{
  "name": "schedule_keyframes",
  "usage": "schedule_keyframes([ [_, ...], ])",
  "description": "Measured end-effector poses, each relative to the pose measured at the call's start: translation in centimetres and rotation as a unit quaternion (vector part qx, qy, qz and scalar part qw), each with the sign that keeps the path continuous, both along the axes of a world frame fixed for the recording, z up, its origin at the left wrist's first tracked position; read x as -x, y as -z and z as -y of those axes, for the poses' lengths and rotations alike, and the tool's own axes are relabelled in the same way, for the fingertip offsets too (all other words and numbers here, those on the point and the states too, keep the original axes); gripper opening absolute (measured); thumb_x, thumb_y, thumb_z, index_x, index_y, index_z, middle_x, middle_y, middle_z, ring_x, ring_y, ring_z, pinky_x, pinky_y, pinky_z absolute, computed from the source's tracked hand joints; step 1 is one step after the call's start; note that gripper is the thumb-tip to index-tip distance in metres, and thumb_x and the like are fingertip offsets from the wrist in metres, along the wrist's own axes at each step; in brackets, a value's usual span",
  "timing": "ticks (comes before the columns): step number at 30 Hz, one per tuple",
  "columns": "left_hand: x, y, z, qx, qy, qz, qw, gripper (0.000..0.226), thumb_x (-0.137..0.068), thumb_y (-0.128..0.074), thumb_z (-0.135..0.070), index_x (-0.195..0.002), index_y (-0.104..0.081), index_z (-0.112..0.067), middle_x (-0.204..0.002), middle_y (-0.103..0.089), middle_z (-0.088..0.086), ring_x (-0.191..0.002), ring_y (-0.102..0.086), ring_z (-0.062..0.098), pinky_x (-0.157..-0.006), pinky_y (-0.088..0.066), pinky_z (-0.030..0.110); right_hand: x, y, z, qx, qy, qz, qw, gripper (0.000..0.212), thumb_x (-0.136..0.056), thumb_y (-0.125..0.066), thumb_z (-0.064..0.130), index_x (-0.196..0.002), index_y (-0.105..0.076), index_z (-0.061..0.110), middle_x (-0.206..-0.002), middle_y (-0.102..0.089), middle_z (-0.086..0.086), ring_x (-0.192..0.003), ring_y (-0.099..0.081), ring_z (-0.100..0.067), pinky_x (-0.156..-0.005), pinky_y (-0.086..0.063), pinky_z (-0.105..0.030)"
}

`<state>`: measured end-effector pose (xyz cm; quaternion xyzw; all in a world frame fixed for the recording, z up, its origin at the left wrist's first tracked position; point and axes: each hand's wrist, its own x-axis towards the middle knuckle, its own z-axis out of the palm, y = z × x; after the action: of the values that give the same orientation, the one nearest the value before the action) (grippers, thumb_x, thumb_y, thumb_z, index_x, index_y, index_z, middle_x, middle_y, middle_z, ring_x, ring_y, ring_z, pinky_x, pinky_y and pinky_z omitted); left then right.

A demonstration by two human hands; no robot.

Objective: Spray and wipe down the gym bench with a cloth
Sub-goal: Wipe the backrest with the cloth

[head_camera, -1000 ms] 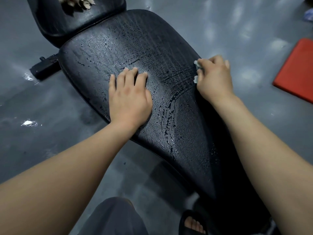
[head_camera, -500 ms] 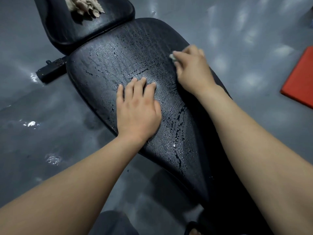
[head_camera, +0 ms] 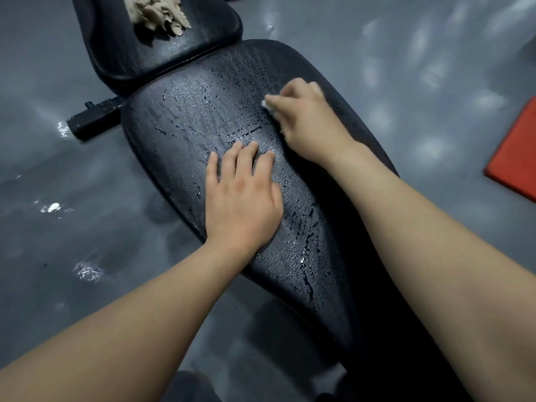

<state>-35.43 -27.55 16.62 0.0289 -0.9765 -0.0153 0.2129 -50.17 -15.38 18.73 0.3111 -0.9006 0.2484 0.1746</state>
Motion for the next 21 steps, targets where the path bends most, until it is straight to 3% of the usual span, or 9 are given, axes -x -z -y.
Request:
schedule_keyframes([
  [2,0.1,0.0,0.0,0.003,-0.002,-0.002,1.0,0.052,-0.088,-0.038,-0.037,-0.134,-0.058,-0.026,-0.148,-0.052,0.004,-0.141,-0.041,0.028,-0.12,-0.023,0.053,0.4,-0.2,0.2,-0.003,0.009,-0.011,1.0,0.03,-0.103,-0.051,0.038,-0.118,-0.073,0.022,-0.11,-0.058,-0.008,-0.098,-0.047,-0.031,-0.083,-0.044,-0.035],
  [7,0.0,-0.1,0.0,-0.003,-0.003,0.006,1.0,0.052,-0.089,-0.035,-0.037,-0.134,-0.058,-0.025,-0.148,-0.052,0.004,-0.141,-0.04,0.027,-0.12,-0.023,0.054,1.8,0.3,-5.0,0.003,0.173,0.047,0.984,0.03,-0.101,-0.05,0.034,-0.121,-0.069,0.024,-0.114,-0.055,-0.012,-0.109,-0.047,-0.037,-0.094,-0.043,-0.042],
  [12,0.0,-0.2,0.0,-0.009,0.001,0.002,1.0,0.052,-0.089,-0.035,-0.036,-0.134,-0.058,-0.025,-0.147,-0.051,0.004,-0.141,-0.04,0.028,-0.12,-0.023,0.055,0.6,1.3,-9.0,-0.026,0.19,0.087,0.978,0.035,-0.102,-0.048,0.035,-0.133,-0.063,0.03,-0.117,-0.054,-0.016,-0.111,-0.047,-0.04,-0.101,-0.039,-0.041],
  [21,-0.3,-0.1,-0.1,-0.001,0.008,-0.008,1.0,0.048,-0.089,-0.039,-0.032,-0.132,-0.058,-0.022,-0.145,-0.052,0.008,-0.139,-0.041,0.032,-0.12,-0.023,0.056,-5.6,1.6,-13.1,-0.006,0.207,0.165,0.964,0.044,-0.101,-0.05,0.04,-0.142,-0.055,0.024,-0.119,-0.058,-0.018,-0.117,-0.054,-0.035,-0.1,-0.04,-0.033],
])
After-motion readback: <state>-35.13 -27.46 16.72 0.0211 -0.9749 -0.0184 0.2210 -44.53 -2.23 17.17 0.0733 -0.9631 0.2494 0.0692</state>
